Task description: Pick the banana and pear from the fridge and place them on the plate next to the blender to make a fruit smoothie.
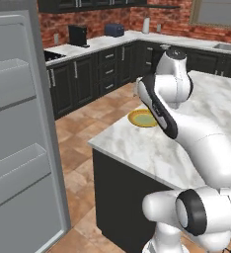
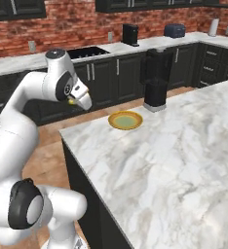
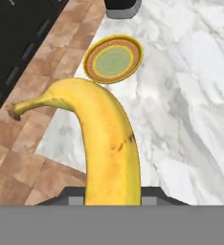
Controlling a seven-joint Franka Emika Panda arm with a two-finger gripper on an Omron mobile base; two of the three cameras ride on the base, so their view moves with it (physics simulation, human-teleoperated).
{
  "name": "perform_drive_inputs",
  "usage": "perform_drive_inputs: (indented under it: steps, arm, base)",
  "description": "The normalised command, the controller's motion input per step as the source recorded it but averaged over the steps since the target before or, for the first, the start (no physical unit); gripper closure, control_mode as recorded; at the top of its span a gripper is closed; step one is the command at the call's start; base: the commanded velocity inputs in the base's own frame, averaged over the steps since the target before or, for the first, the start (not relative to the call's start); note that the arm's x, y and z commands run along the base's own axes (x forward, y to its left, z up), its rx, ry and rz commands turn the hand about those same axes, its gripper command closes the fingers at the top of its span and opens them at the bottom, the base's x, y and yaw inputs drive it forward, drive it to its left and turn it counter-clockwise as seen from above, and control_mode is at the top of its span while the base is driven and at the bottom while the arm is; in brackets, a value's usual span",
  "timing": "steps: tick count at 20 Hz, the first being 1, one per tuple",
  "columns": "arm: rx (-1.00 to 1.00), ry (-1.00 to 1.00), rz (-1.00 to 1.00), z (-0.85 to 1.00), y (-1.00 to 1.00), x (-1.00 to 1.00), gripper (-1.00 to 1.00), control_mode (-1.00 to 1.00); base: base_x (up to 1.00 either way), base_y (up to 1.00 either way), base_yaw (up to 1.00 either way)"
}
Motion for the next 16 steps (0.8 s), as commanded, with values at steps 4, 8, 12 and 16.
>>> perform_drive_inputs:
  steps: [4, 8, 12, 16]
  arm:
    - [0.00, 0.14, 0.00, -0.78, -0.18, 0.78, 1.00, -1.00]
    - [0.00, 0.05, 0.00, -0.57, -0.24, 0.73, 1.00, -1.00]
    - [0.00, 0.02, 0.00, -0.51, -0.28, 0.73, 1.00, -1.00]
    - [0.00, 0.05, 0.00, -0.59, -0.23, 0.73, 1.00, -1.00]
  base:
    - [0.00, 0.00, 0.00]
    - [0.00, 0.00, 0.00]
    - [0.00, 0.00, 0.00]
    - [0.00, 0.00, 0.00]
